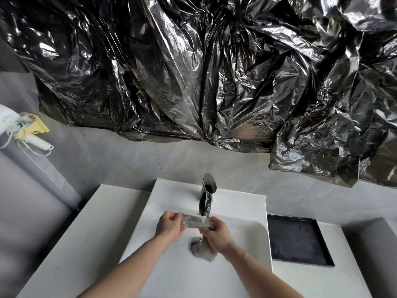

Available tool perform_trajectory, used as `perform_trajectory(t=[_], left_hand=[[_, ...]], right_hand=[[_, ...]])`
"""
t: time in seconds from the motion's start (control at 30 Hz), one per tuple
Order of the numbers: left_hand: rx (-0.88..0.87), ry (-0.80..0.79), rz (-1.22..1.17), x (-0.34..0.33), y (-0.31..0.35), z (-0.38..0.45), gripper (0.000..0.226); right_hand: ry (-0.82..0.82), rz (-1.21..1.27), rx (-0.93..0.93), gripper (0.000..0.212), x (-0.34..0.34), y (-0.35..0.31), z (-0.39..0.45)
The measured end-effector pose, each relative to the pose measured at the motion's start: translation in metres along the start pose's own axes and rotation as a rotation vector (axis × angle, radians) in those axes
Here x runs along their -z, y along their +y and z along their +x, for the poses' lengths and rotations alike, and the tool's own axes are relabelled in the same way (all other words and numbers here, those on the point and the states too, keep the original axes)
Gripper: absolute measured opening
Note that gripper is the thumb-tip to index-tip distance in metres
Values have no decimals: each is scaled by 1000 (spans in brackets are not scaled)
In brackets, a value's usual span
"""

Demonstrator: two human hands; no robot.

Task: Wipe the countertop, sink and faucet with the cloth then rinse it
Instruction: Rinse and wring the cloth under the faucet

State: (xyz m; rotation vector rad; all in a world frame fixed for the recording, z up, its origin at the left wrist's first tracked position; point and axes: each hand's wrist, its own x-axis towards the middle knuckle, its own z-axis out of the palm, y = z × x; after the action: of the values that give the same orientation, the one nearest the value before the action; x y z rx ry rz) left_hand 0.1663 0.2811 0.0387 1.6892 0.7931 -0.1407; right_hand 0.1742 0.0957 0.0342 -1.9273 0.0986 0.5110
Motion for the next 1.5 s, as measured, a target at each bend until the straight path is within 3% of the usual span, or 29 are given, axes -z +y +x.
perform_trajectory(t=[0.07, 0.17, 0.23, 0.3, 0.4, 0.57, 0.7, 0.8, 1.0, 1.13, 1.17, 1.23, 1.33, 1.43, 1.5], left_hand=[[-39, 66, 289, 10, -7, -1, 19], [-160, -35, 495, 12, -13, -8, 36], [-219, -189, 479, 6, -13, -14, 48], [-249, -277, 445, -2, -10, -19, 45], [-237, -240, 338, -9, -9, -20, 29], [-130, -223, 143, -12, 1, -28, 24], [-43, -226, -15, -15, 14, -40, 17], [-68, -230, 13, -13, 13, -42, 15], [-162, -232, 357, 1, 11, -33, 44], [-308, -61, 569, 11, 5, -24, 47], [-411, -78, 666, 16, 3, -27, 45], [-655, -257, 846, 23, 2, -34, 64], [-768, -429, 1045, 18, 2, -40, 80], [-723, -361, 1203, 3, 5, -34, 69], [-723, -313, 1236, -3, 12, -30, 43]], right_hand=[[-7, -20, 27, 5, -3, -4, 1], [-80, -86, 73, 26, -5, -18, -4], [-130, -128, 108, 28, -6, -20, -2], [-126, -119, 133, 12, -5, -21, -2], [-106, -41, 119, 34, -4, -17, 2], [-27, 66, 68, 52, -2, -5, -1], [-148, 122, -14, 59, -1, 3, -4], [-284, 153, 46, 54, -4, 2, -3], [-216, 75, 55, 30, -8, -11, 1], [-188, 8, 26, 30, -1, -11, 6], [-208, -17, 27, 33, 2, -12, 6], [-281, -48, 33, 42, 8, -17, 4], [-403, -128, 1, 37, 11, -28, 1], [-417, -290, -38, 28, 9, -35, 1], [-401, -416, -19, 22, 7, -36, 3]])
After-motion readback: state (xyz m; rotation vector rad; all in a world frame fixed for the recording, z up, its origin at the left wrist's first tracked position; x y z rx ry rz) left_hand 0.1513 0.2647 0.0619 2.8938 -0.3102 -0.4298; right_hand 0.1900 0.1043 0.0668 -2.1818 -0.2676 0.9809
